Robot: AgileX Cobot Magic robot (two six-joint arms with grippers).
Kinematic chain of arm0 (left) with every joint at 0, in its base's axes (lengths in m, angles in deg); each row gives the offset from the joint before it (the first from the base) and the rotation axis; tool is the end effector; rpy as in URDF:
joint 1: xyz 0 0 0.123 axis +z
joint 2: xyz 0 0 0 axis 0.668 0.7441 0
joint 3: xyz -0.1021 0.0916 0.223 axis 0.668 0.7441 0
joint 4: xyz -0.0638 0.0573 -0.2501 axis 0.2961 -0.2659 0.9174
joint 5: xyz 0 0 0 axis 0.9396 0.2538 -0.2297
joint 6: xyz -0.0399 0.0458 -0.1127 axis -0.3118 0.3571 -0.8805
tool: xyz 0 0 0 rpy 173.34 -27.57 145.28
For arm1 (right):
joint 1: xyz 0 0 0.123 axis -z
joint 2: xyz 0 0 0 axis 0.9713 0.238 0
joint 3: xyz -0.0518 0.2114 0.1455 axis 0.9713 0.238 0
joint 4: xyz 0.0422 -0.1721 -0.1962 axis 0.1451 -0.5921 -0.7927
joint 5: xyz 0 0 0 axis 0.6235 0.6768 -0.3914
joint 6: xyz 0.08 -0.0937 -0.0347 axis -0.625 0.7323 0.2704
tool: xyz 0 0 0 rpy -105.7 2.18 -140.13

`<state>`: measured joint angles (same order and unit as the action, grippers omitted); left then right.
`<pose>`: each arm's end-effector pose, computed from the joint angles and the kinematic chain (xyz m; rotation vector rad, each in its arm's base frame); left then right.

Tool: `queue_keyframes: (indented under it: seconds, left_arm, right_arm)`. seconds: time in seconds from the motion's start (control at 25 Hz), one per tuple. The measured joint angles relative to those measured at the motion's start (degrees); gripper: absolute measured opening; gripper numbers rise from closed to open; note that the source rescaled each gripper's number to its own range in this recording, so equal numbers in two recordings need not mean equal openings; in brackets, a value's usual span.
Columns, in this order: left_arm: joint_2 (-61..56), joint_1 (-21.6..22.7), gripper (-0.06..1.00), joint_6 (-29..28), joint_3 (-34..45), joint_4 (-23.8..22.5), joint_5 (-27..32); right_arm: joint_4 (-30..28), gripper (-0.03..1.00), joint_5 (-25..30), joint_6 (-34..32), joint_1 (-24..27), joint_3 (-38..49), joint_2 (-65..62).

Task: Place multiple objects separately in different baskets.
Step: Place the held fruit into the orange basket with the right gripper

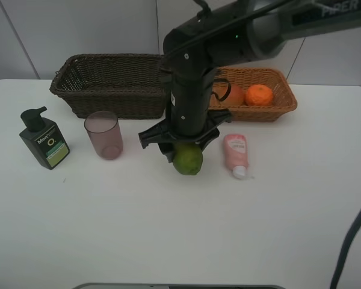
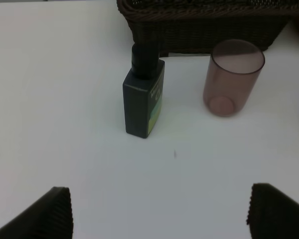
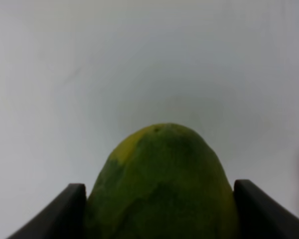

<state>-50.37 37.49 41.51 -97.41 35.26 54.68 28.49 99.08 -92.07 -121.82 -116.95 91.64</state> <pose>0.0614 -0.0048 0.2691 0.0781 2.0245 -0.0488 0.3023 0.2783 0.1094 -0.5894 2.8903 -0.1088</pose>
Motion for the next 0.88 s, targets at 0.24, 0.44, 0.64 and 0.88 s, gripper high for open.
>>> queue_keyframes:
  seconds: [0.24,0.44,0.64,0.88]
  left_arm:
    - [0.0,0.0,0.91,0.0,0.0,0.0,0.0]
    - [0.0,0.0,0.91,0.0,0.0,0.0,0.0]
    - [0.0,0.0,0.91,0.0,0.0,0.0,0.0]
    - [0.0,0.0,0.91,0.0,0.0,0.0,0.0]
  right_arm:
    - [-1.1,0.18,2.1,0.2,5.0,-7.1,-0.3]
    - [-1.3,0.18,1.0,1.8,10.4,-10.9,-0.2]
    - [-1.3,0.18,-2.6,2.5,15.4,-14.1,1.8]
    - [-1.8,0.18,-11.9,2.6,19.1,-14.3,4.7]
